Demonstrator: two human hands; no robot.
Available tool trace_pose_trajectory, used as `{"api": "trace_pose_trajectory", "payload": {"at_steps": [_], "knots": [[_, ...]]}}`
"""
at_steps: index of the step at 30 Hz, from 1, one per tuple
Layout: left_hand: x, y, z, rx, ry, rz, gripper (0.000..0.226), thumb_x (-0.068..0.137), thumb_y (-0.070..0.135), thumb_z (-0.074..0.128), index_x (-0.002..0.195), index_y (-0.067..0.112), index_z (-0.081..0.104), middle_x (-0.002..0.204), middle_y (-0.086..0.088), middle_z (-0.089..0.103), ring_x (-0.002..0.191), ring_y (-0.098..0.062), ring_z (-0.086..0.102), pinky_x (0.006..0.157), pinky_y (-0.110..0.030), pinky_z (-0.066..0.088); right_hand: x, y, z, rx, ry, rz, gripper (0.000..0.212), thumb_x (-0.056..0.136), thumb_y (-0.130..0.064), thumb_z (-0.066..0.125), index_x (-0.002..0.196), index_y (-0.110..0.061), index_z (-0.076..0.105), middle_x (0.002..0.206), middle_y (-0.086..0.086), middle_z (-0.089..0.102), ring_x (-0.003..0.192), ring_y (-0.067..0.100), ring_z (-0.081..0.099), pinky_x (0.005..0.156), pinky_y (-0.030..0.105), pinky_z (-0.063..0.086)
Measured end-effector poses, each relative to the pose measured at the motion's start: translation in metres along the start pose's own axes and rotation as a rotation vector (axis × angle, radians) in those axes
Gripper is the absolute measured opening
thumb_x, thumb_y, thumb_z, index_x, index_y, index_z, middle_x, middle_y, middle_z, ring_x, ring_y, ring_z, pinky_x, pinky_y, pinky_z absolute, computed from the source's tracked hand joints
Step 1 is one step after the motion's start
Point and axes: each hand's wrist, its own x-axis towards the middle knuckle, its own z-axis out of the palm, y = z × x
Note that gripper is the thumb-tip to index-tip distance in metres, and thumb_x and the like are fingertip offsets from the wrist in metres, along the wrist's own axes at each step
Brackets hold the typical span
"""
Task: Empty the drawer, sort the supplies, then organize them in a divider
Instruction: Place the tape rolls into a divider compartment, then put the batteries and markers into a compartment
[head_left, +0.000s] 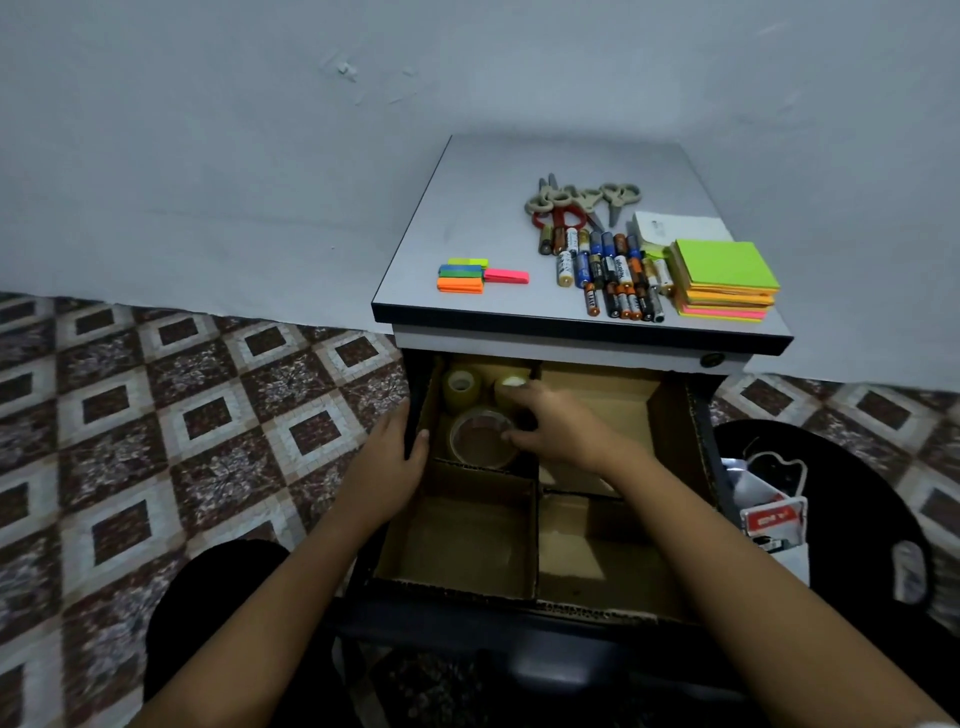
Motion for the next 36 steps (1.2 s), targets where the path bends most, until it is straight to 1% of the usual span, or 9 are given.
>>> {"api": "trace_pose_trajectory", "payload": {"at_steps": [5, 7, 12, 15, 19, 21, 26, 31, 36], "knots": [[-0.002, 0.027, -0.008, 0.125, 0.239, 0.207, 0.037, 0.093, 0.019, 0.052, 0.126, 0.002, 0.052, 0.12, -0.017, 0.054, 0.109, -0.03, 0.053, 0.088, -0.036, 0.047, -0.024, 0.002, -0.034, 0.295, 0.164, 0.092, 0.03, 0.094, -0.02, 0.053, 0.124, -0.019, 0.057, 0.116, 0.0, 0.061, 0.095, 0.009, 0.057, 0.069, 0.012, 0.042], [0.006, 0.051, -0.015, 0.1, 0.301, 0.277, 0.03, 0.091, 0.019, 0.053, 0.116, 0.002, 0.058, 0.112, -0.015, 0.055, 0.102, -0.027, 0.054, 0.085, -0.032, 0.045, -0.031, 0.006, -0.05, 0.383, 0.25, 0.156, 0.023, 0.094, -0.02, 0.053, 0.115, -0.019, 0.063, 0.106, -0.002, 0.063, 0.089, 0.008, 0.058, 0.063, 0.012, 0.041], [0.035, 0.138, -0.026, -0.061, 0.215, 0.348, 0.02, 0.092, 0.015, 0.054, 0.108, 0.005, 0.061, 0.101, -0.006, 0.057, 0.09, -0.01, 0.05, 0.073, -0.014, 0.033, -0.037, 0.019, -0.088, 0.438, 0.476, 0.294, 0.018, 0.092, -0.022, 0.058, 0.102, -0.012, 0.069, 0.095, 0.003, 0.067, 0.088, 0.014, 0.06, 0.076, 0.027, 0.047], [0.061, 0.183, -0.025, -0.16, 0.12, 0.245, 0.019, 0.093, 0.018, 0.052, 0.106, 0.007, 0.062, 0.093, -0.002, 0.06, 0.084, -0.012, 0.054, 0.069, -0.019, 0.039, -0.042, 0.03, -0.106, 0.447, 0.558, 0.339, 0.017, 0.092, -0.02, 0.059, 0.099, -0.009, 0.07, 0.097, 0.007, 0.069, 0.091, 0.017, 0.062, 0.082, 0.032, 0.05], [0.088, 0.213, -0.011, -0.089, 0.062, 0.153, 0.024, 0.094, 0.021, 0.051, 0.092, 0.001, 0.065, 0.084, -0.012, 0.065, 0.078, -0.024, 0.061, 0.071, -0.032, 0.048, -0.048, 0.042, -0.12, 0.401, 0.609, 0.379, 0.018, 0.092, -0.017, 0.058, 0.095, -0.005, 0.071, 0.096, 0.012, 0.07, 0.073, 0.015, 0.057, 0.065, 0.027, 0.048], [0.095, 0.217, -0.004, -0.057, 0.034, 0.117, 0.029, 0.093, 0.024, 0.054, 0.087, -0.001, 0.066, 0.078, -0.014, 0.066, 0.071, -0.025, 0.062, 0.063, -0.031, 0.048, -0.05, 0.045, -0.124, 0.355, 0.615, 0.395, 0.019, 0.092, -0.016, 0.057, 0.094, -0.004, 0.071, 0.097, 0.013, 0.07, 0.061, 0.013, 0.053, 0.059, 0.026, 0.048], [0.102, 0.218, 0.001, 0.027, 0.03, 0.095, 0.021, 0.088, 0.023, 0.061, 0.078, 0.005, 0.06, 0.068, -0.005, 0.057, 0.066, -0.021, 0.058, 0.053, -0.027, 0.041, -0.051, 0.051, -0.127, 0.263, 0.631, 0.429, 0.019, 0.091, -0.016, 0.056, 0.094, -0.004, 0.071, 0.085, 0.015, 0.069, 0.067, 0.026, 0.058, 0.077, 0.043, 0.056], [0.103, 0.217, -0.003, 0.073, -0.01, 0.096, 0.026, 0.081, 0.01, 0.061, 0.061, 0.01, 0.044, 0.061, -0.004, 0.05, 0.06, -0.02, 0.051, 0.051, -0.027, 0.039, -0.041, 0.05, -0.119, 0.088, 0.632, 0.439, 0.025, 0.091, -0.018, 0.055, 0.099, -0.002, 0.072, 0.094, 0.019, 0.07, 0.086, 0.034, 0.063, 0.066, 0.027, 0.044], [0.102, 0.214, -0.011, -0.047, -0.051, 0.059, 0.012, 0.082, 0.012, 0.061, 0.072, 0.005, 0.059, 0.063, -0.002, 0.053, 0.058, -0.016, 0.05, 0.051, -0.026, 0.041, -0.029, 0.048, -0.107, 0.0, 0.632, 0.459, 0.028, 0.093, -0.024, 0.055, 0.097, -0.001, 0.07, 0.088, 0.017, 0.068, 0.073, 0.028, 0.057, 0.061, 0.024, 0.034]]}}
